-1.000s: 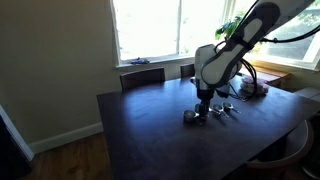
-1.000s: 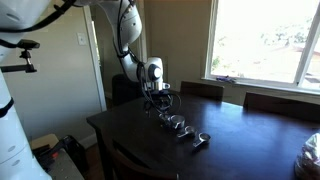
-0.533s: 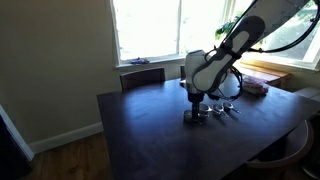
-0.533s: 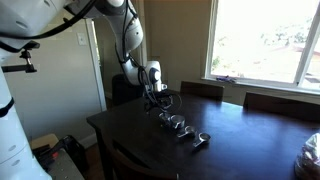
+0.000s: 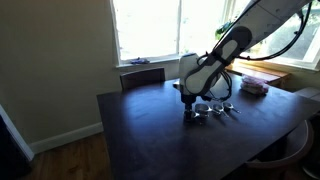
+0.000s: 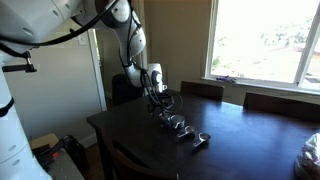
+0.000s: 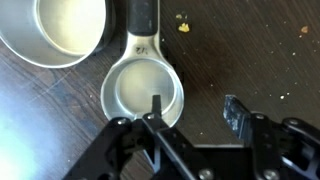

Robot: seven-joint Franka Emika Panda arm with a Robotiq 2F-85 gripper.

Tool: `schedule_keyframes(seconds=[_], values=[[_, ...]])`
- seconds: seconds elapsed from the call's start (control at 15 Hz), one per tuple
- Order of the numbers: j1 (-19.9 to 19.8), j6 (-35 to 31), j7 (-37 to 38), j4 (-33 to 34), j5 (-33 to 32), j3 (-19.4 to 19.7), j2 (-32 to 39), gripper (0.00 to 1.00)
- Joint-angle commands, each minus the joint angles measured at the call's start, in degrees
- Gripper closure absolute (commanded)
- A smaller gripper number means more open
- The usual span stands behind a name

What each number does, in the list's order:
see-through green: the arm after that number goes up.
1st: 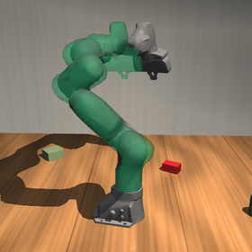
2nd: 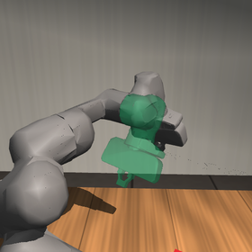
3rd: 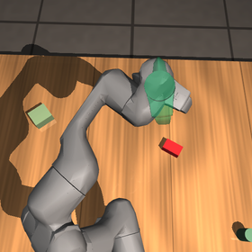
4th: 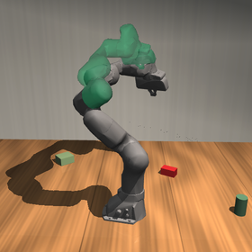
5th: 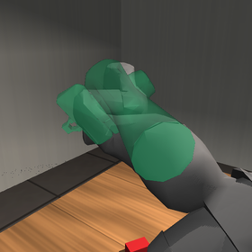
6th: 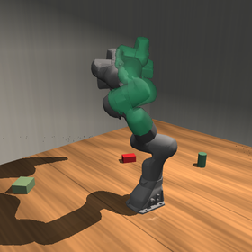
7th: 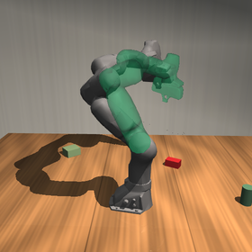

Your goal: Stack the cups

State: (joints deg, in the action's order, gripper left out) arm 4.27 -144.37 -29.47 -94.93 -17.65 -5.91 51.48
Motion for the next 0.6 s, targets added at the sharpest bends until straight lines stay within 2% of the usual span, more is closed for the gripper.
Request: schedule_keyframes(seconds=[0.0,0.07,0.2,0.27,0.4,0.53], values=[[-0.52,-0.47,-1.55,2.75,-0.99,-0.19,2.35,0.21],[-0.64,-0.54,-1.83,3.30,-0.96,-0.18,2.83,0.15],[-0.95,-0.65,-2.15,3.83,-0.88,-0.13,3.51,0.16],[-1.12,-0.85,-2.29,3.84,-0.84,-0.15,3.65,0.41],[-1.30,-1.78,-2.37,2.82,-1.05,-0.06,3.21,0.42],[-1.39,-3.74,-2.35,0.34,-1.45,0.00,1.52,0.55]])
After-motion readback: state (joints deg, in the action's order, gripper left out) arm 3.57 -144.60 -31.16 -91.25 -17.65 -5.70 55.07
